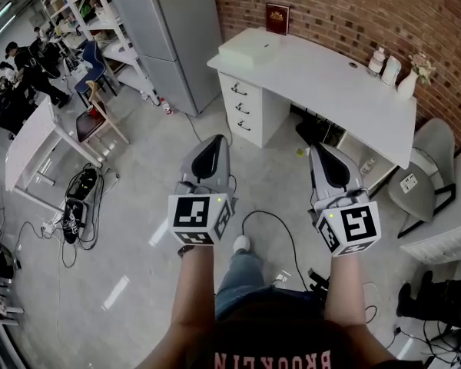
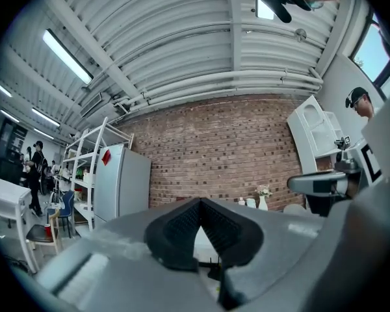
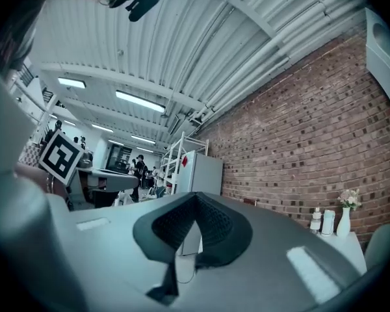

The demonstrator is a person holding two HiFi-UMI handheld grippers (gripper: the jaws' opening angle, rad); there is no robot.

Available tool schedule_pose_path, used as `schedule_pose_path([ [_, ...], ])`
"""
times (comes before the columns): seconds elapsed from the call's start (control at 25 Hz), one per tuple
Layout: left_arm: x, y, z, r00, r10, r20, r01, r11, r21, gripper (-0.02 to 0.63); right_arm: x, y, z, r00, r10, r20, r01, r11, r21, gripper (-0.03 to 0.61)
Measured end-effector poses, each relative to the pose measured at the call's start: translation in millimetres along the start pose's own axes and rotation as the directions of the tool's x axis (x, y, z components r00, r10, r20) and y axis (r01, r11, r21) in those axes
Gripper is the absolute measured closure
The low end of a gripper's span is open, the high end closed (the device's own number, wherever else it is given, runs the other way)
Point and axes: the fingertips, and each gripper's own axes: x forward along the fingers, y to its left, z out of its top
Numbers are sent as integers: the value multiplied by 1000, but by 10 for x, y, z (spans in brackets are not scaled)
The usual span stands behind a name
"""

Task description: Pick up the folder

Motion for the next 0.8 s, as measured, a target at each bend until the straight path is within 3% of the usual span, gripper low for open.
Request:
schedule_pose_path([
  [0.28,698,609,-41,999,-40,-9,40,999,1,617,856,-72,-36,1000,-23,6,23,999,-28,577],
  [0.6,1353,1313,3,991,-136,19,136,991,-8,618,1778,-50,85,993,-68,93,61,995,84,577],
  [0.8,1544,1630,17,987,-157,37,159,986,-51,617,2166,-10,17,993,-97,66,94,994,46,575],
])
